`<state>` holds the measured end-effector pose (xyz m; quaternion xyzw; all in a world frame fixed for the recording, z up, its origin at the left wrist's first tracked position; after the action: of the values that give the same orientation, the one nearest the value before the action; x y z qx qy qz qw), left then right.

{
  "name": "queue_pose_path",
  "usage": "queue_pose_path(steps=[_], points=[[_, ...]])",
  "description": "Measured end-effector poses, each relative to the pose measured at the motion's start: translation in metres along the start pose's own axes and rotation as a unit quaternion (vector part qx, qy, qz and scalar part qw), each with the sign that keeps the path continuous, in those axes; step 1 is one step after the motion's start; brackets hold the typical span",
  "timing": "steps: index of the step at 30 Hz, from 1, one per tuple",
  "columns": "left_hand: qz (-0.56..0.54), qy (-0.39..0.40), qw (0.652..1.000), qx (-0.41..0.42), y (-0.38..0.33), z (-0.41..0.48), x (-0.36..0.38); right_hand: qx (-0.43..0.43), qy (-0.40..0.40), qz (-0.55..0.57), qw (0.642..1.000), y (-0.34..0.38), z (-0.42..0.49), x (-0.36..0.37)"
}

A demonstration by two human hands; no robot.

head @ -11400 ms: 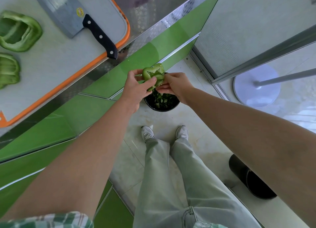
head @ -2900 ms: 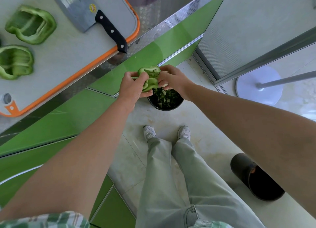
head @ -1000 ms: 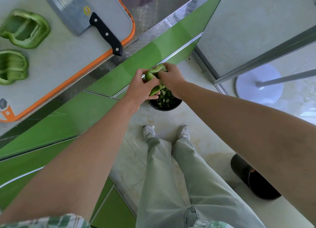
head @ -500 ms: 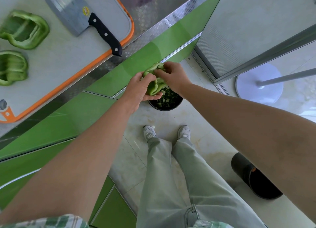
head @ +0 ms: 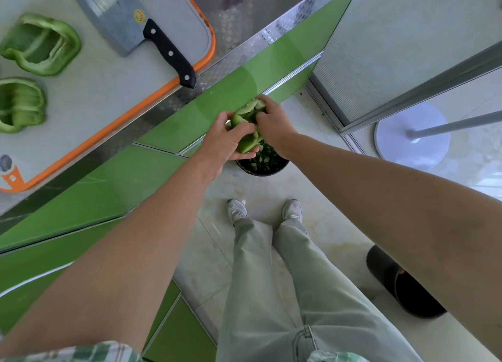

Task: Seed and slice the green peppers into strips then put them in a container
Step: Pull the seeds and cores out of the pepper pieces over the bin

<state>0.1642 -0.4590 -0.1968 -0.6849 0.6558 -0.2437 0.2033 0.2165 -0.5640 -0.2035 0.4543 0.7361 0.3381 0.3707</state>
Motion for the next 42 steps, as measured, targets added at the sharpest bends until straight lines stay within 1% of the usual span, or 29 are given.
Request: queue_pose_path(steps=[1,6,7,9,11,13,17,20,24,28,30,32,34,39,42], points=[[0.0,-0.002,1.0,0.002,-0.001,0.0,-0.001,0.007,0.004,0.004,1.0,-0.003,0.001,-0.001],[-0.031,-0.034,0.999,0.003,-0.002,0.004,-0.012,0.01,-0.002,-0.05,0.999,-0.014,0.002,-0.019],[-0.036,-0.035,0.999,0.001,-0.001,0.005,-0.013,0.007,0.004,-0.058,0.998,-0.015,0.001,-0.021],[-0.038,-0.033,0.999,-0.002,-0.001,0.005,-0.013,-0.007,0.041,-0.071,0.997,-0.011,-0.003,-0.015],[-0.04,-0.032,0.999,-0.004,0.0,0.005,-0.013,-0.011,0.061,-0.029,0.998,-0.007,-0.005,-0.007],[-0.041,-0.03,0.999,-0.003,0.0,0.005,-0.013,-0.008,0.053,0.013,0.999,-0.005,-0.001,-0.004],[-0.024,-0.023,0.999,0.0,-0.002,0.003,-0.012,-0.012,0.001,-0.042,0.999,-0.007,0.008,-0.008],[0.0,-0.02,1.0,0.0,-0.002,0.001,-0.012,-0.004,-0.012,-0.047,0.999,-0.007,0.01,-0.009],[-0.024,-0.038,0.999,0.003,-0.002,0.002,-0.016,0.022,0.001,-0.021,1.0,-0.015,0.007,-0.015],[-0.033,-0.043,0.998,0.001,-0.001,0.003,-0.021,0.0,0.001,0.008,1.0,-0.015,0.002,-0.024],[-0.029,-0.042,0.999,-0.002,0.001,0.003,-0.02,-0.013,0.022,0.03,0.999,-0.009,0.001,-0.017],[-0.035,-0.051,0.998,-0.007,0.002,0.004,-0.022,-0.004,0.05,0.035,0.998,-0.007,0.0,-0.008],[-0.035,-0.052,0.998,-0.008,0.003,0.004,-0.023,0.012,0.058,0.018,0.998,-0.008,0.0,-0.004],[-0.024,-0.021,0.999,-0.001,0.001,0.001,-0.013,0.029,-0.015,0.002,0.999,-0.01,0.005,-0.012],[-0.021,-0.033,0.999,0.005,0.001,0.0,-0.015,0.05,-0.009,0.025,0.998,-0.015,0.006,-0.014]])
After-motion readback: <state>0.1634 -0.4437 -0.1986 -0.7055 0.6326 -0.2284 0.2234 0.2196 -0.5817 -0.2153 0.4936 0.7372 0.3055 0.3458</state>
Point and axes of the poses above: each hand's wrist, its own z-axis towards the middle knuckle, its own x-axis out of the palm, y = z × x, the point moved 10 cm from there along z, towards the middle knuckle, and after that the axes turned 6 degrees about -x, right-handed, at the moved point
